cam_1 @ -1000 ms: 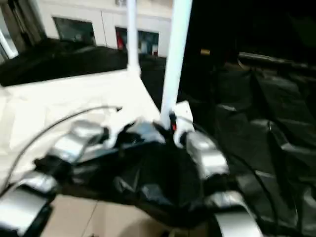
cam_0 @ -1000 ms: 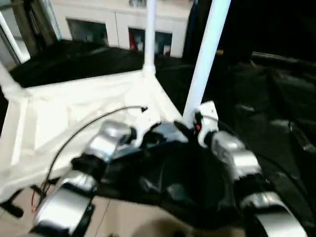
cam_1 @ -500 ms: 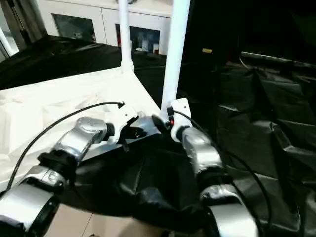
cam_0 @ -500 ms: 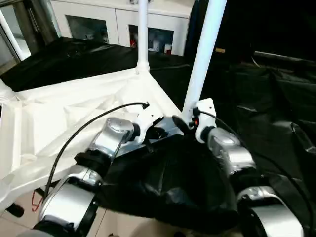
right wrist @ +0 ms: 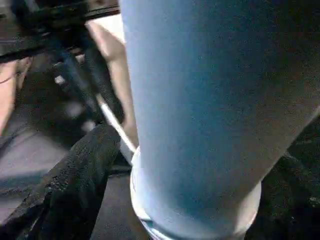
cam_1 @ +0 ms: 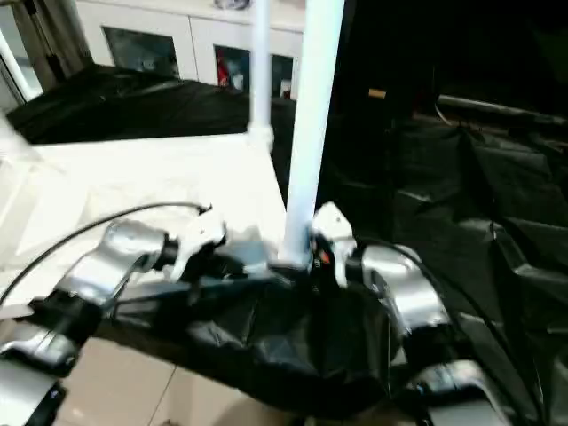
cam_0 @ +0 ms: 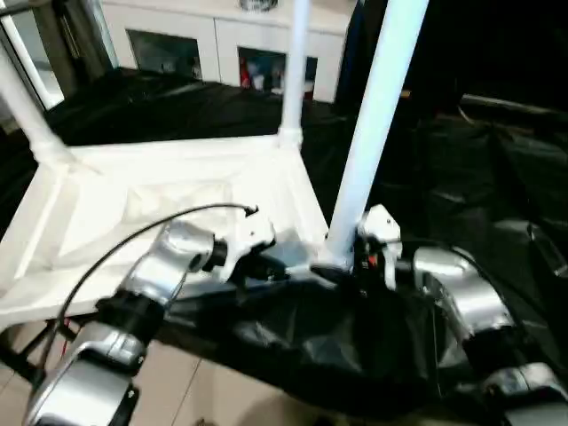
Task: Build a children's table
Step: Rotate leg to tighten
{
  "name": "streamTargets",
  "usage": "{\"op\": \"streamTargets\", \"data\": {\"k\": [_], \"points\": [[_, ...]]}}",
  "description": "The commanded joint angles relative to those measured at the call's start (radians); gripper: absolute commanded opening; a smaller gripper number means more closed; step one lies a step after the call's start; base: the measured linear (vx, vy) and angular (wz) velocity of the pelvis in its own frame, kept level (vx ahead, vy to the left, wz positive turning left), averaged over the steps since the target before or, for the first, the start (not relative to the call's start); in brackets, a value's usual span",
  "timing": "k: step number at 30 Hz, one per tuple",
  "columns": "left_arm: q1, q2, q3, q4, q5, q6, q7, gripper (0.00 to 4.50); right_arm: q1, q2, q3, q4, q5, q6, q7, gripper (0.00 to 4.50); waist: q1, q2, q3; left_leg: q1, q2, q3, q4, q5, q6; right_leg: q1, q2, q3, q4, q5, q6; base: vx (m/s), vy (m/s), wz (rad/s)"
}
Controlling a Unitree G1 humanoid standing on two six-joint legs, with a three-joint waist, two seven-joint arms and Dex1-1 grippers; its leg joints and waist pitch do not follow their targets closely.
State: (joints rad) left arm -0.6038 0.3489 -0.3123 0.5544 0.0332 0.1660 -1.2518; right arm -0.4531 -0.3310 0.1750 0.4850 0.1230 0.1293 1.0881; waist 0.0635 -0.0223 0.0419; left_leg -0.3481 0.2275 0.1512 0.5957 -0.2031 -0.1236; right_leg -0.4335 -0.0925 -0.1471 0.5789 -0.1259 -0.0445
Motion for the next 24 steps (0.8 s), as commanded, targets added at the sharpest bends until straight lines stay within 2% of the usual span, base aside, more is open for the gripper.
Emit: {"op": "streamTargets", "data": {"k": [1, 2, 3, 5, 6, 7, 8, 12, 15, 17, 18, 19, 20, 22, 24], "points": [[0.0, -0.018, -0.017, -0.065, -0.04, -0.015, -0.043, 0.0, 0.012, 0.002, 0.051, -0.045, 0.015, 0.013, 0.065, 3.48, 0.004, -0.003, -0.065, -0.008, 0.0, 0.018, -0.067, -0.173, 0.088, 0.081, -0.048, 0.051, -0.078, -0.423, -0.089, 0.0, 0.0, 0.0], [0.005, -0.013, -0.018, -0.073, -0.039, -0.01, -0.05, 0.0, 0.015, -0.002, 0.052, -0.05, 0.016, 0.015, 0.071, 3.48, 0.004, -0.002, -0.065, -0.007, -0.001, 0.019, -0.066, -0.175, 0.087, 0.08, -0.048, 0.051, -0.078, -0.421, -0.092, 0.0, 0.0, 0.0], [0.012, -0.005, -0.02, -0.086, -0.04, -0.005, -0.061, 0.0, 0.018, -0.006, 0.053, -0.054, 0.019, 0.02, 0.078, 3.24, 0.003, -0.003, -0.065, -0.009, -0.001, 0.019, -0.066, -0.173, 0.087, 0.08, -0.047, 0.051, -0.077, -0.421, -0.092, 0.0, 0.0, 0.0], [0.016, 0.0, -0.022, -0.093, -0.041, -0.003, -0.068, 0.0, 0.019, -0.007, 0.053, -0.056, 0.021, 0.023, 0.081, 3.13, 0.003, -0.003, -0.065, -0.012, -0.002, 0.018, -0.067, -0.169, 0.085, 0.083, -0.046, 0.05, -0.077, -0.424, -0.088, 0.0, 0.0, 0.0], [0.019, 0.004, -0.024, -0.098, -0.042, -0.001, -0.073, 0.0, 0.02, -0.01, 0.053, -0.059, 0.024, 0.026, 0.085, 3.13, 0.004, -0.003, -0.065, -0.008, -0.002, 0.019, -0.066, -0.17, 0.083, 0.08, -0.047, 0.05, -0.079, -0.429, -0.085, 0.0, 0.0, 0.0], [0.024, 0.008, -0.026, -0.107, -0.046, 0.002, -0.077, 0.0, 0.023, -0.011, 0.055, -0.066, 0.027, 0.032, 0.091, 3.04, 0.004, -0.003, -0.066, -0.01, -0.002, 0.018, -0.066, -0.166, 0.083, 0.082, -0.047, 0.05, -0.076, -0.423, -0.086, 0.0, 0.0, 0.0], [0.028, 0.012, -0.028, -0.114, -0.049, 0.005, -0.079, 0.0, 0.025, -0.012, 0.057, -0.071, 0.03, 0.041, 0.099, 2.83, 0.004, -0.003, -0.066, -0.011, -0.002, 0.018, -0.066, -0.164, 0.083, 0.082, -0.046, 0.05, -0.076, -0.419, -0.086, 0.0, 0.0, 0.0], [0.037, 0.015, -0.024, -0.128, -0.046, 0.013, -0.078, 0.0, 0.029, -0.009, 0.059, -0.08, 0.031, 0.055, 0.107, 2.77, 0.004, -0.002, -0.066, -0.011, -0.002, 0.018, -0.066, -0.16, 0.083, 0.082, -0.046, 0.05, -0.075, -0.411, -0.089, 0.0, 0.0, 0.0], [0.022, -0.017, 0.002, -0.105, -0.038, 0.032, -0.008, 0.0, 0.035, 0.03, 0.043, -0.071, 0.026, 0.086, 0.036, 2.72, 0.004, -0.003, -0.066, -0.01, -0.004, 0.018, -0.066, -0.162, 0.08, 0.081, -0.046, 0.049, -0.077, -0.42, -0.085, 0.0, 0.0, 0.0], [0.001, -0.049, 0.025, -0.078, -0.039, 0.045, 0.055, 0.0, 0.028, 0.073, 0.022, -0.039, 0.004, 0.089, -0.075, 2.72, 0.002, -0.003, -0.064, -0.011, -0.006, 0.019, -0.065, -0.166, 0.071, 0.08, -0.045, 0.047, -0.081, -0.446, -0.073, 0.0, 0.0, 0.0], [-0.015, -0.068, 0.035, -0.059, -0.034, 0.055, 0.097, 0.0, 0.018, 0.107, 0.002, -0.01, -0.005, 0.101, -0.161, 2.71, -0.002, -0.008, -0.062, -0.01, -0.01, 0.02, -0.064, -0.173, 0.06, 0.078, -0.044, 0.043, -0.088, -0.482, -0.056, 0.0, 0.0, 0.0], [-0.03, -0.084, 0.041, -0.038, -0.027, 0.057, 0.134, 0.0, 0.007, 0.137, -0.015, 0.016, -0.015, 0.11, -0.238, 2.7, -0.004, -0.005, -0.06, -0.007, -0.016, 0.02, -0.062, -0.177, 0.045, 0.073, -0.044, 0.038, -0.095, -0.53, -0.037, 0.0, 0.0, 0.0], [-0.041, -0.094, 0.045, -0.023, -0.021, 0.057, 0.159, 0.0, -0.001, 0.156, -0.026, 0.034, -0.02, 0.114, -0.286, 2.7, -0.007, -0.003, -0.062, -0.009, -0.017, 0.018, -0.061, -0.185, 0.041, 0.077, -0.045, 0.033, -0.097, -0.549, -0.026, 0.0, 0.0, 0.0], [-0.079, -0.129, 0.054, 0.032, -0.002, 0.059, 0.24, 0.0, -0.024, 0.212, -0.06, 0.084, -0.013, 0.132, -0.397, 2.7, -0.015, -0.002, -0.061, -0.005, -0.02, 0.018, -0.057, -0.214, 0.043, 0.071, -0.043, 0.025, -0.114, -0.593, 0.008, 0.0, 0.0, 0.0], [-0.103, -0.152, 0.06, 0.067, 0.004, 0.059, 0.282, 0.0, -0.04, 0.244, -0.074, 0.115, -0.01, 0.128, -0.452, 2.7, -0.017, 0.0, -0.06, -0.001, -0.022, 0.017, -0.055, -0.231, 0.047, 0.069, -0.043, 0.02, -0.12, -0.607, 0.018, 0.0, 0.0, 0.0]]}}
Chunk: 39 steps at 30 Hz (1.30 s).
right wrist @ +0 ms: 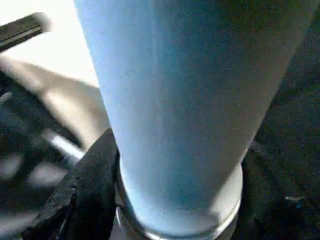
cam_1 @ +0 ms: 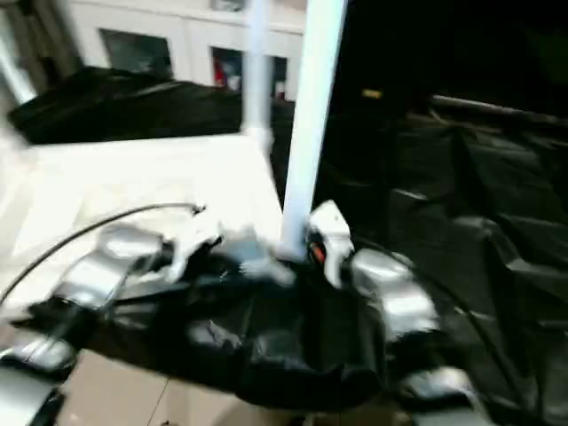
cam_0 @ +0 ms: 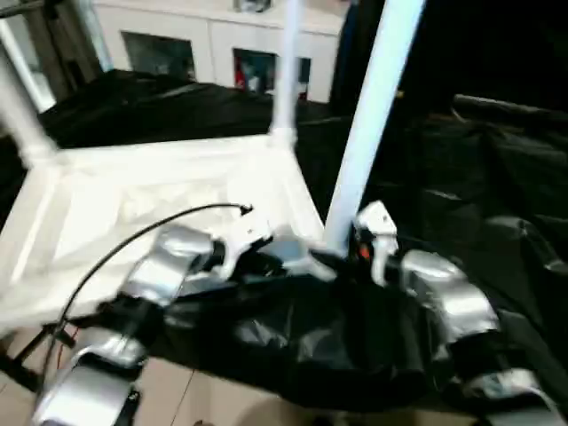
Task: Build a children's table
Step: Rotate leg to tighten
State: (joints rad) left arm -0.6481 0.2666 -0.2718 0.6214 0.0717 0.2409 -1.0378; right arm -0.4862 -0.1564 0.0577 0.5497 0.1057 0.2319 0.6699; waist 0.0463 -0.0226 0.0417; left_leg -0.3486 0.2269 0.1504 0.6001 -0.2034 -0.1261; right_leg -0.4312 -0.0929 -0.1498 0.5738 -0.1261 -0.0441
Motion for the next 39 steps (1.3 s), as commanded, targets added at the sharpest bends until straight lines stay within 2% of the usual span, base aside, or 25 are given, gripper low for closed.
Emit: {"op": "streamTargets", "data": {"k": [1, 3, 4, 5, 6, 7, 8, 9, 11, 15, 19, 20, 22, 25, 26, 27, 28, 29, 31, 32, 33, 34, 36, 37, 39], "points": [[-0.089, -0.1, 0.028, 0.045, -0.03, -0.014, 0.119, 0.0, -0.032, 0.11, 0.026, 0.096, 0.011, 0.019, -0.097, 2.7, -0.004, 0.004, -0.059, 0.0, -0.024, 0.019, -0.057, -0.239, 0.05, 0.062, -0.041, 0.017, -0.12, -0.622, 0.025, 0.0, 0.0, 0.0], [-0.116, -0.127, 0.035, 0.085, -0.022, -0.019, 0.17, 0.0, -0.061, 0.146, 0.016, 0.142, -0.004, -0.003, -0.18, 2.7, -0.009, 0.007, -0.063, -0.003, -0.02, 0.014, -0.06, -0.24, 0.05, 0.071, -0.043, 0.013, -0.121, -0.599, 0.024, 0.0, 0.0, 0.0], [-0.128, -0.14, 0.039, 0.105, -0.018, -0.022, 0.189, 0.0, -0.077, 0.165, 0.008, 0.166, -0.024, -0.018, -0.225, 2.7, -0.012, 0.013, -0.063, 0.001, -0.013, 0.01, -0.065, -0.248, 0.05, 0.072, -0.046, 0.011, -0.12, -0.574, 0.01, 0.0, 0.0, 0.0], [-0.14, -0.154, 0.042, 0.123, -0.016, -0.031, 0.199, 0.0, -0.095, 0.185, 0.002, 0.195, -0.04, -0.048, -0.26, 2.7, -0.015, 0.012, -0.061, 0.0, -0.012, 0.01, -0.066, -0.256, 0.051, 0.072, -0.045, 0.01, -0.123, -0.57, 0.007, 0.0, 0.0, 0.0], [-0.145, -0.163, 0.042, 0.13, -0.018, -0.038, 0.199, 0.0, -0.105, 0.197, -0.003, 0.209, -0.036, -0.066, -0.261, 2.7, -0.018, 0.013, -0.059, 0.008, -0.014, 0.009, -0.065, -0.281, 0.051, 0.071, -0.048, 0.006, -0.127, -0.58, 0.003, 0.0, 0.0, 0.0], [-0.147, -0.169, 0.04, 0.132, -0.02, -0.043, 0.19, 0.0, -0.114, 0.208, -0.011, 0.217, -0.019, -0.071, -0.246, 3.05, -0.02, 0.012, -0.061, 0.007, -0.013, 0.008, -0.066, -0.29, 0.058, 0.075, -0.05, 0.007, -0.125, -0.575, -0.001, 0.0, 0.0, 0.0], [-0.144, -0.17, 0.034, 0.127, -0.021, -0.048, 0.177, 0.0, -0.118, 0.217, -0.022, 0.211, 0.008, -0.061, -0.217, 3.05, -0.018, 0.014, -0.062, 0.005, -0.01, 0.006, -0.069, -0.285, 0.061, 0.08, -0.052, 0.009, -0.123, -0.559, -0.007, 0.0, 0.0, 0.0], [-0.143, -0.17, 0.033, 0.126, -0.021, -0.048, 0.176, 0.0, -0.118, 0.217, -0.023, 0.21, 0.01, -0.06, -0.215, 3.4, -0.017, 0.012, -0.065, -0.001, -0.006, 0.005, -0.075, -0.262, 0.069, 0.085, -0.054, 0.017, -0.114, -0.514, -0.023, 0.0, 0.0, 0.0], [-0.137, -0.165, 0.025, 0.128, -0.017, -0.064, 0.159, 0.0, -0.117, 0.213, -0.025, 0.199, 0.017, -0.052, -0.19, 3.44, -0.013, 0.012, -0.065, -0.002, -0.003, 0.007, -0.079, -0.242, 0.074, 0.085, -0.055, 0.029, -0.101, -0.452, -0.064, 0.0, 0.0, 0.0], [-0.132, -0.152, 0.018, 0.148, -0.008, -0.115, 0.149, 0.0, -0.098, 0.175, 0.007, 0.172, -0.03, -0.087, -0.186, 3.81, -0.009, 0.01, -0.064, 0.001, -0.005, 0.013, -0.078, -0.217, 0.078, 0.082, -0.054, 0.039, -0.092, -0.413, -0.099, 0.0, 0.0, 0.0], [-0.117, -0.129, 0.002, 0.154, 0.01, -0.212, 0.117, 0.0, -0.015, 0.099, 0.015, 0.03, -0.022, -0.097, -0.111, 3.81, 0.002, 0.004, -0.062, 0.005, -0.011, 0.019, -0.073, -0.216, 0.09, 0.079, -0.053, 0.044, -0.095, -0.472, -0.075, 0.0, 0.0, 0.0], [-0.117, -0.129, 0.002, 0.154, 0.01, -0.212, 0.117, 0.0, -0.015, 0.099, 0.015, 0.03, -0.022, -0.097, -0.111, 3.81, 0.006, 0.003, -0.063, 0.003, -0.013, 0.019, -0.074, -0.204, 0.092, 0.083, -0.052, 0.043, -0.097, -0.474, -0.068, 0.0, 0.0, 0.0], [-0.11, -0.118, -0.016, 0.153, 0.017, -0.267, 0.082, 0.0, 0.023, 0.066, 0.013, -0.034, -0.006, -0.089, -0.073, 3.81, 0.022, 0.002, -0.068, 0.001, -0.012, 0.022, -0.076, -0.155, 0.103, 0.087, -0.051, 0.047, -0.093, -0.444, -0.059, 0.0, 0.0, 0.0], [-0.122, -0.115, -0.029, 0.185, 0.034, -0.336, 0.058, 0.0, 0.108, -0.014, 0.011, -0.183, 0.055, -0.049, 0.057, 3.81, 0.038, 0.002, -0.07, 0.002, -0.006, 0.023, -0.077, -0.105, 0.117, 0.086, -0.048, 0.051, -0.08, -0.371, -0.075, 0.0, 0.0, 0.0], [-0.126, -0.116, -0.031, 0.194, 0.036, -0.347, 0.056, 0.0, 0.122, -0.028, 0.012, -0.205, 0.065, -0.043, 0.08, 3.81, 0.041, 0.02, -0.07, 0.002, -0.007, 0.021, -0.078, -0.099, 0.117, 0.087, -0.048, 0.051, -0.08, -0.36, -0.081, 0.0, 0.0, 0.0], [-0.131, -0.117, -0.032, 0.205, 0.039, -0.358, 0.055, 0.0, 0.137, -0.044, 0.013, -0.229, 0.075, -0.037, 0.105, 3.81, 0.045, 0.008, -0.069, 0.001, -0.004, 0.023, -0.077, -0.11, 0.122, 0.089, -0.046, 0.05, -0.083, -0.359, -0.078, 0.0, 0.0, 0.0], [-0.141, -0.12, -0.034, 0.225, 0.04, -0.387, 0.047, 0.0, 0.16, -0.07, 0.005, -0.259, 0.096, -0.026, 0.14, 3.81, 0.052, 0.018, -0.07, 0.005, -0.006, 0.024, -0.077, -0.114, 0.121, 0.086, -0.046, 0.053, -0.079, -0.352, -0.087, 0.0, 0.0, 0.0], [-0.146, -0.122, -0.036, 0.236, 0.041, -0.403, 0.045, 0.0, 0.172, -0.083, -0.001, -0.272, 0.106, -0.022, 0.156, 3.81, 0.05, 0.017, -0.07, 0.001, -0.006, 0.024, -0.077, -0.113, 0.125, 0.089, -0.044, 0.053, -0.081, -0.347, -0.091, 0.0, 0.0, 0.0], [-0.161, -0.127, -0.04, 0.265, 0.044, -0.449, 0.043, 0.0, 0.203, -0.12, -0.017, -0.306, 0.128, -0.012, 0.192, 3.81, 0.055, 0.019, -0.07, -0.001, -0.009, 0.026, -0.075, -0.115, 0.13, 0.09, -0.043, 0.054, -0.082, -0.359, -0.083, 0.0, 0.0, 0.0], [-0.168, -0.132, -0.041, 0.277, 0.044, -0.474, 0.044, 0.0, 0.217, -0.136, -0.025, -0.321, 0.137, -0.006, 0.207, 3.81, 0.058, 0.023, -0.072, 0.001, -0.007, 0.025, -0.074, -0.115, 0.129, 0.089, -0.045, 0.054, -0.079, -0.358, -0.087, 0.0, 0.0, 0.0], [-0.171, -0.134, -0.041, 0.282, 0.043, -0.489, 0.039, 0.0, 0.223, -0.143, -0.028, -0.329, 0.141, -0.004, 0.214, 3.81, 0.058, 0.022, -0.072, -0.001, -0.007, 0.026, -0.074, -0.111, 0.133, 0.089, -0.044, 0.055, -0.08, -0.353, -0.089, 0.0, 0.0, 0.0], [-0.178, -0.143, -0.037, 0.297, 0.04, -0.521, 0.032, 0.0, 0.237, -0.159, -0.035, -0.351, 0.15, 0.008, 0.226, 3.81, 0.058, 0.029, -0.072, -0.005, -0.008, 0.025, -0.074, -0.109, 0.13, 0.092, -0.044, 0.054, -0.081, -0.359, -0.085, 0.0, 0.0, 0.0], [-0.18, -0.151, -0.033, 0.304, 0.033, -0.542, 0.023, 0.0, 0.244, -0.167, -0.035, -0.362, 0.15, 0.011, 0.226, 3.81, 0.061, 0.026, -0.074, -0.003, -0.009, 0.026, -0.072, -0.108, 0.131, 0.089, -0.043, 0.054, -0.081, -0.359, -0.082, 0.0, 0.0, 0.0], [-0.185, -0.161, -0.028, 0.319, 0.033, -0.571, 0.033, 0.0, 0.249, -0.168, -0.038, -0.37, 0.149, 0.018, 0.213, 3.81, 0.061, 0.032, -0.072, -0.003, -0.01, 0.027, -0.072, -0.115, 0.132, 0.086, -0.043, 0.055, -0.084, -0.37, -0.085, 0.0, 0.0, 0.0], [-0.187, -0.162, -0.029, 0.329, 0.043, -0.59, 0.057, 0.0, 0.25, -0.164, -0.036, -0.372, 0.148, 0.02, 0.206, 3.81, 0.063, 0.03, -0.073, -0.006, -0.013, 0.028, -0.071, -0.112, 0.13, 0.088, -0.042, 0.053, -0.084, -0.384, -0.075, 0.0, 0.0, 0.0]]}}
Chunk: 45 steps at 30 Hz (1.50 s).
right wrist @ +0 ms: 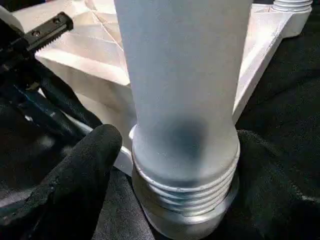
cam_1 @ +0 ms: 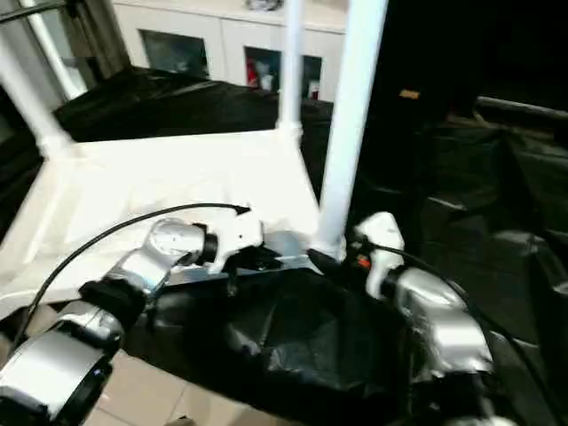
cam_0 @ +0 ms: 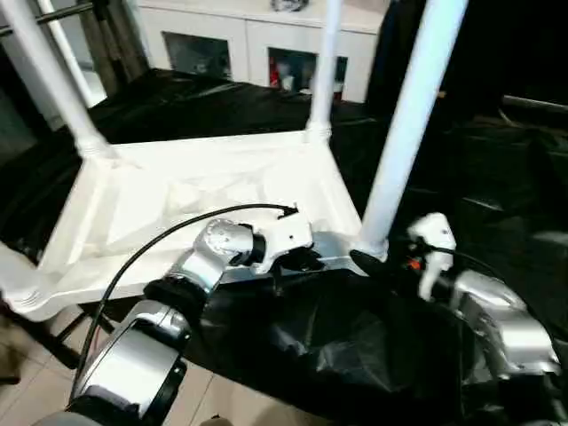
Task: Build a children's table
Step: Rotate leg to tighten
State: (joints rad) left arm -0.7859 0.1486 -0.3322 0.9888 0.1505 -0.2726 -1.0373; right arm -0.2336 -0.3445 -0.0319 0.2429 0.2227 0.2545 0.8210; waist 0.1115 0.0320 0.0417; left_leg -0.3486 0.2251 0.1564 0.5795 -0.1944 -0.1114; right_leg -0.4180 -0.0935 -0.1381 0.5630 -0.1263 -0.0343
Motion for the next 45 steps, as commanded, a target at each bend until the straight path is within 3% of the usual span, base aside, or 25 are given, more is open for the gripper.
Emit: {"op": "streamTargets", "data": {"k": [1, 7, 9, 10, 12, 17, 19, 21, 22, 23, 24, 26, 28, 31, 34, 35, 36, 37, 38, 41, 42, 43, 45], "points": [[-0.058, -0.045, 0.035, -0.012, -0.029, -0.101, 0.085, 0.0, 0.0, 0.027, 0.058, -0.076, 0.037, 0.008, 0.049, 3.81, -0.002, -0.024, -0.072, -0.006, -0.013, 0.022, -0.049, -0.12, 0.117, 0.073, -0.041, 0.041, -0.076, -0.397, -0.078, 0.0, 0.0, 0.0], [-0.056, -0.035, 0.062, 0.013, -0.052, -0.141, 0.06, 0.69, 0.013, 0.052, 0.088, -0.105, 0.038, 0.025, 0.046, 3.9, 0.001, -0.031, -0.072, -0.011, -0.015, 0.022, -0.049, -0.12, 0.11, 0.074, -0.044, 0.036, -0.082, -0.456, -0.04, 0.0, 0.0, 0.0], [-0.046, -0.033, 0.075, -0.003, -0.069, -0.149, 0.052, 0.82, 0.016, 0.054, 0.093, -0.112, 0.04, 0.028, 0.049, 3.9, -0.001, -0.029, -0.07, -0.014, -0.009, 0.019, -0.052, -0.127, 0.108, 0.074, -0.047, 0.033, -0.08, -0.439, -0.051, 0.0, 0.0, 0.0], [-0.033, -0.033, 0.102, -0.028, -0.106, -0.121, 0.031, 0.82, 0.017, 0.055, 0.095, -0.118, 0.042, 0.034, 0.048, 3.9, -0.007, -0.034, -0.069, -0.02, -0.007, 0.016, -0.054, -0.129, 0.105, 0.078, -0.049, 0.033, -0.078, -0.429, -0.049, 0.0, 0.0, 0.0], [-0.027, -0.031, 0.119, -0.041, -0.121, -0.097, 0.044, 0.94, 0.017, 0.054, 0.094, -0.12, 0.042, 0.034, 0.046, 3.9, -0.009, -0.03, -0.072, -0.011, -0.005, 0.017, -0.053, -0.134, 0.104, 0.074, -0.049, 0.037, -0.073, -0.409, -0.063, 0.0, 0.0, 0.0], [0.02, -0.015, 0.226, -0.134, -0.188, 0.036, 0.195, 0.94, 0.039, 0.041, 0.062, -0.179, 0.06, 0.055, 0.021, 3.9, -0.016, -0.029, -0.071, -0.012, 0.003, 0.014, -0.054, -0.13, 0.107, 0.075, -0.047, 0.044, -0.059, -0.33, -0.108, 0.0, 0.0, 0.0], [0.079, -0.005, 0.284, -0.215, -0.201, 0.082, 0.309, 0.94, 0.062, 0.033, 0.045, -0.226, 0.072, 0.079, 0.009, 3.9, -0.021, -0.036, -0.07, -0.011, 0.006, 0.015, -0.054, -0.124, 0.109, 0.076, -0.046, 0.048, -0.05, -0.3, -0.119, 0.0, 0.0, 0.0], [0.134, 0.008, 0.319, -0.288, -0.174, 0.153, 0.424, 0.94, 0.073, 0.031, 0.038, -0.245, 0.064, 0.084, -0.017, 3.9, -0.026, -0.032, -0.071, -0.012, 0.007, 0.015, -0.054, -0.123, 0.105, 0.076, -0.046, 0.048, -0.05, -0.308, -0.118, 0.0, 0.0, 0.0], [0.159, 0.014, 0.328, -0.32, -0.164, 0.184, 0.454, 0.94, 0.077, 0.031, 0.035, -0.249, 0.062, 0.086, -0.027, 3.9, -0.03, -0.044, -0.07, -0.01, 0.001, 0.021, -0.051, -0.127, 0.108, 0.072, -0.041, 0.048, -0.057, -0.333, -0.102, 0.0, 0.0, 0.0], [0.187, 0.023, 0.332, -0.357, -0.149, 0.205, 0.474, 0.94, 0.08, 0.032, 0.03, -0.253, 0.062, 0.09, -0.037, 3.9, -0.029, -0.037, -0.069, -0.01, -0.001, 0.019, -0.053, -0.128, 0.104, 0.071, -0.043, 0.047, -0.06, -0.363, -0.091, 0.0, 0.0, 0.0], [0.187, 0.023, 0.332, -0.357, -0.149, 0.205, 0.474, 0.94, 0.08, 0.032, 0.03, -0.253, 0.062, 0.09, -0.037, 3.9, -0.029, -0.036, -0.067, -0.009, -0.001, 0.02, -0.053, -0.131, 0.105, 0.069, -0.043, 0.047, -0.064, -0.38, -0.082, 0.0, 0.0, 0.0], [0.278, 0.051, 0.372, -0.475, -0.119, 0.301, 0.555, 0.94, 0.101, 0.018, 0.012, -0.277, 0.077, 0.097, -0.046, 3.9, -0.03, -0.044, -0.062, -0.007, 0.004, 0.019, -0.057, -0.156, 0.094, 0.063, -0.044, 0.048, -0.071, -0.423, -0.064, 0.0, 0.0, 0.0], [0.316, 0.066, 0.386, -0.534, -0.099, 0.316, 0.604, 0.94, 0.115, 0.0, 0.005, -0.299, 0.087, 0.103, -0.033, 3.9, -0.032, -0.035, -0.059, -0.006, 0.003, 0.017, -0.058, -0.177, 0.085, 0.062, -0.041, 0.047, -0.073, -0.44, -0.049, 0.0, 0.0, 0.0], [0.391, 0.064, 0.411, -0.698, -0.181, 0.379, 0.558, 0.94, 0.141, -0.037, -0.003, -0.338, 0.1, 0.107, 0.003, 3.9, -0.031, -0.038, -0.057, -0.004, 0.003, 0.017, -0.06, -0.197, 0.081, 0.059, -0.041, 0.047, -0.08, -0.463, -0.042, 0.0, 0.0, 0.0], [0.457, 0.081, 0.395, -0.859, -0.261, 0.433, 0.483, 0.94, 0.165, -0.071, -0.01, -0.371, 0.124, 0.12, 0.043, 3.9, -0.029, -0.043, -0.055, 0.001, 0.005, 0.02, -0.06, -0.216, 0.087, 0.052, -0.039, 0.055, -0.079, -0.455, -0.064, 0.0, 0.0, 0.0], [0.475, 0.089, 0.387, -0.904, -0.285, 0.451, 0.457, 0.94, 0.171, -0.079, -0.01, -0.379, 0.131, 0.125, 0.053, 3.9, -0.028, -0.044, -0.057, 0.0, 0.007, 0.019, -0.06, -0.214, 0.084, 0.055, -0.042, 0.056, -0.073, -0.449, -0.066, 0.0, 0.0, 0.0], [0.515, 0.119, 0.369, -0.993, -0.36, 0.528, 0.382, 0.94, 0.18, -0.097, -0.007, -0.394, 0.139, 0.138, 0.068, 3.9, -0.028, -0.046, -0.057, -0.006, 0.009, 0.017, -0.063, -0.205, 0.083, 0.06, -0.045, 0.059, -0.066, -0.442, -0.072, 0.0, 0.0, 0.0], [0.524, 0.125, 0.365, -1.015, -0.375, 0.548, 0.368, 0.94, 0.182, -0.101, -0.007, -0.398, 0.141, 0.141, 0.071, 3.9, -0.029, -0.046, -0.054, -0.009, 0.009, 0.017, -0.065, -0.209, 0.086, 0.059, -0.043, 0.059, -0.068, -0.454, -0.069, 0.0, 0.0, 0.0], [0.559, 0.19, 0.32, -1.078, -0.402, 0.612, 0.274, 0.94, 0.186, -0.118, -0.002, -0.407, 0.147, 0.153, 0.082, 3.9, -0.031, -0.046, -0.052, -0.006, 0.007, 0.02, -0.064, -0.216, 0.086, 0.054, -0.038, 0.059, -0.073, -0.464, -0.062, 0.0, 0.0, 0.0], [0.601, 0.325, 0.229, -1.126, -0.369, 0.695, 0.133, 0.94, 0.185, -0.146, 0.008, -0.403, 0.142, 0.154, 0.102, 3.9, -0.038, -0.046, -0.049, -0.005, 0.002, 0.017, -0.067, -0.229, 0.08, 0.053, -0.035, 0.06, -0.073, -0.494, -0.036, 0.0, 0.0, 0.0], [0.601, 0.325, 0.229, -1.126, -0.369, 0.695, 0.133, 0.94, 0.185, -0.146, 0.008, -0.403, 0.142, 0.154, 0.102, 3.9, -0.043, -0.046, -0.049, -0.001, 0.0, 0.019, -0.065, -0.241, 0.076, 0.05, -0.033, 0.06, -0.078, -0.509, -0.028, 0.0, 0.0, 0.0], [0.617, 0.417, 0.17, -1.146, -0.335, 0.733, 0.042, 0.94, 0.179, -0.16, 0.01, -0.393, 0.146, 0.154, 0.118, 3.9, -0.045, -0.044, -0.049, -0.001, 0.0, 0.016, -0.067, -0.25, 0.069, 0.052, -0.036, 0.058, -0.079, -0.523, -0.023, 0.0, 0.0, 0.0], [0.607, 0.48, 0.127, -1.137, -0.306, 0.788, -0.007, 0.94, 0.169, -0.168, 0.01, -0.384, 0.149, 0.155, 0.13, 3.9, -0.056, -0.044, -0.046, -0.002, -0.002, 0.014, -0.069, -0.273, 0.067, 0.051, -0.032, 0.058, -0.08, -0.534, -0.02, 0.0, 0.0, 0.0]]}}
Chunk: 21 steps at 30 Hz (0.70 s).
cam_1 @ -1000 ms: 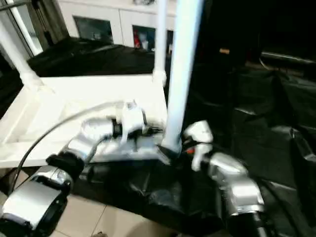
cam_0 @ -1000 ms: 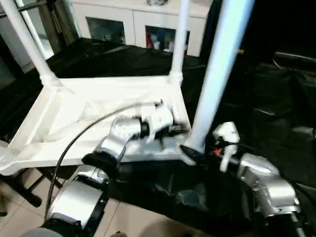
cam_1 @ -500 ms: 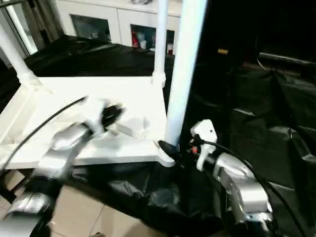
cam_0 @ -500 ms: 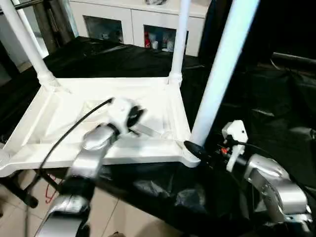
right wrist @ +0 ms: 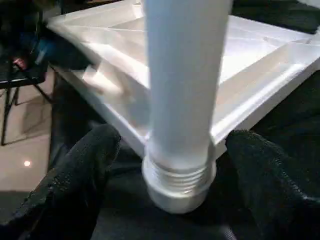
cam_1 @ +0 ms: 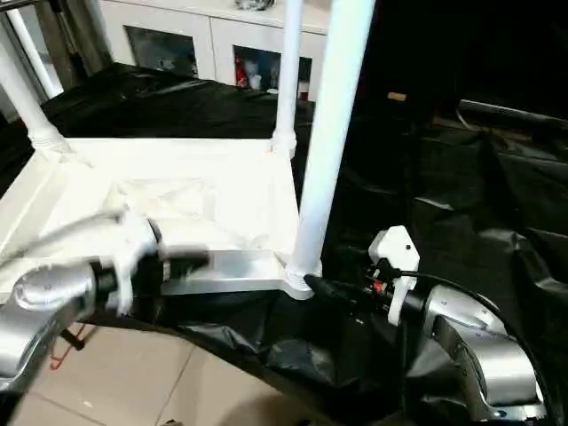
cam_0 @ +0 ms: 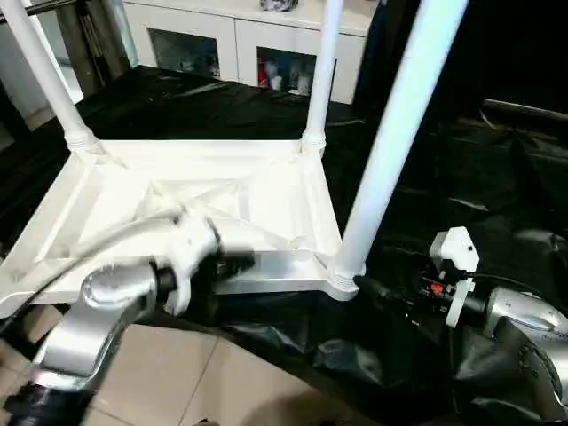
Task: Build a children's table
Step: Rotate leg to tighten
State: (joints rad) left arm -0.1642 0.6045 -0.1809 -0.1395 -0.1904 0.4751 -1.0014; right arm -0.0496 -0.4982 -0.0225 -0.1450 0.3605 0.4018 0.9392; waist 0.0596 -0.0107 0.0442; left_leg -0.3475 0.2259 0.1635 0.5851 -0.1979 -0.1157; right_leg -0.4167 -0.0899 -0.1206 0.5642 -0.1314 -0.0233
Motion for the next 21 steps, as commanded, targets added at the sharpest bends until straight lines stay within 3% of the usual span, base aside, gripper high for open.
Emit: {"op": "streamTargets", "data": {"k": [1, 6, 8, 10, 12, 13, 14, 15, 16, 17, 18, 19, 20, 21], "points": [[-0.029, 0.028, -0.034, 0.012, 0.052, 0.051, -0.042, 0.94, -0.019, -0.016, 0.002, 0.007, 0.01, 0.006, 0.013, 3.9, -0.008, -0.003, -0.048, 0.0, -0.004, 0.008, -0.073, -0.277, 0.067, 0.048, -0.035, 0.039, -0.085, -0.543, -0.026, 0.0, 0.0, 0.0], [-0.129, 0.044, -0.119, 0.109, 0.114, 0.119, 0.005, 0.94, -0.028, -0.025, 0.025, 0.009, 0.005, 0.003, 0.02, 3.9, -0.011, 0.002, -0.046, 0.01, -0.012, 0.007, -0.065, -0.317, 0.057, 0.041, -0.032, 0.027, -0.102, -0.614, -0.001, 0.0, 0.0, 0.0], [-0.166, 0.03, -0.139, 0.158, 0.15, 0.116, 0.023, 0.94, -0.029, -0.025, 0.033, 0.008, -0.001, -0.001, 0.019, 3.9, -0.015, 0.001, -0.045, 0.002, -0.014, 0.004, -0.065, -0.318, 0.053, 0.05, -0.035, 0.021, -0.107, -0.633, 0.014, 0.0, 0.0, 0.0], [-0.213, -0.008, -0.134, 0.225, 0.179, 0.108, 0.086, 0.94, -0.029, -0.024, 0.034, 0.006, -0.003, 0.0, 0.018, 3.9, -0.018, 0.001, -0.049, 0.011, -0.019, 0.005, -0.054, -0.328, 0.05, 0.044, -0.036, 0.012, -0.117, -0.656, 0.025, 0.0, 0.0, 0.0], [-0.235, -0.017, -0.139, 0.257, 0.198, 0.125, 0.103, 0.94, -0.026, -0.025, 0.039, 0.005, -0.008, 0.0, 0.018, 3.9, -0.023, 0.006, -0.05, 0.004, -0.018, 0.0, -0.056, -0.332, 0.051, 0.05, -0.035, 0.008, -0.115, -0.637, 0.02, 0.0, 0.0, 0.0], [-0.241, -0.018, -0.143, 0.268, 0.208, 0.122, 0.105, 0.94, -0.025, -0.026, 0.041, 0.005, -0.011, -0.002, 0.018, 3.9, -0.031, 0.003, -0.046, 0.001, -0.019, -0.003, -0.056, -0.358, 0.052, 0.051, -0.031, -0.002, -0.121, -0.655, 0.034, 0.0, 0.0, 0.0], [-0.251, -0.018, -0.154, 0.292, 0.232, 0.12, 0.115, 0.94, -0.024, -0.026, 0.043, 0.004, -0.013, -0.003, 0.017, 3.9, -0.037, 0.01, -0.045, 0.009, -0.021, -0.006, -0.052, -0.386, 0.052, 0.048, -0.033, -0.011, -0.131, -0.683, 0.047, 0.0, 0.0, 0.0], [-0.261, -0.02, -0.165, 0.315, 0.25, 0.103, 0.141, 0.94, -0.023, -0.026, 0.044, 0.006, -0.013, -0.005, 0.014, 3.9, -0.041, 0.007, -0.044, 0.009, -0.022, -0.007, -0.049, -0.396, 0.053, 0.049, -0.032, -0.018, -0.137, -0.693, 0.054, 0.0, 0.0, 0.0], [-0.266, -0.022, -0.167, 0.326, 0.258, 0.092, 0.156, 0.94, -0.023, -0.026, 0.044, 0.006, -0.013, -0.006, 0.012, 3.9, -0.047, 0.016, -0.043, 0.015, -0.018, -0.014, -0.05, -0.422, 0.054, 0.055, -0.034, -0.037, -0.146, -0.69, 0.057, 0.0, 0.0, 0.0], [-0.272, -0.027, -0.167, 0.342, 0.268, 0.071, 0.181, 0.94, -0.023, -0.026, 0.045, 0.007, -0.014, -0.008, 0.009, 3.9, -0.054, 0.016, -0.044, 0.007, -0.014, -0.02, -0.054, -0.432, 0.051, 0.069, -0.036, -0.045, -0.144, -0.671, 0.06, 0.0, 0.0, 0.0], [-0.284, -0.041, -0.161, 0.366, 0.281, 0.043, 0.227, 0.94, -0.022, -0.025, 0.045, 0.009, -0.015, -0.013, 0.001, 3.9, -0.06, 0.028, -0.041, 0.005, 0.0, -0.032, -0.066, -0.477, 0.05, 0.081, -0.037, -0.055, -0.146, -0.639, 0.056, 0.0, 0.0, 0.0], [-0.284, -0.043, -0.163, 0.37, 0.288, 0.026, 0.234, 0.94, -0.022, -0.025, 0.046, 0.009, -0.015, -0.013, 0.0, 3.9, -0.071, 0.031, -0.037, 0.012, 0.018, -0.046, -0.079, -0.557, 0.05, 0.09, -0.037, -0.063, -0.139, -0.584, 0.04, 0.0, 0.0, 0.0], [-0.269, -0.055, -0.156, 0.36, 0.298, 0.0, 0.266, 0.94, -0.021, -0.021, 0.046, 0.007, -0.014, -0.013, -0.007, 3.9, -0.07, 0.042, -0.027, 0.003, 0.043, -0.061, -0.109, -0.655, 0.045, 0.109, -0.033, -0.057, -0.103, -0.529, 0.023, -0.056, -0.016, 0.0], [-0.257, -0.061, -0.149, 0.349, 0.299, -0.002, 0.281, 0.94, -0.02, -0.019, 0.046, 0.005, -0.013, -0.013, -0.01, 3.9, -0.065, 0.047, -0.026, -0.012, 0.064, -0.071, -0.132, -0.711, 0.036, 0.127, -0.035, -0.039, -0.049, -0.471, 0.006, 0.0, 0.0, 0.0]]}}
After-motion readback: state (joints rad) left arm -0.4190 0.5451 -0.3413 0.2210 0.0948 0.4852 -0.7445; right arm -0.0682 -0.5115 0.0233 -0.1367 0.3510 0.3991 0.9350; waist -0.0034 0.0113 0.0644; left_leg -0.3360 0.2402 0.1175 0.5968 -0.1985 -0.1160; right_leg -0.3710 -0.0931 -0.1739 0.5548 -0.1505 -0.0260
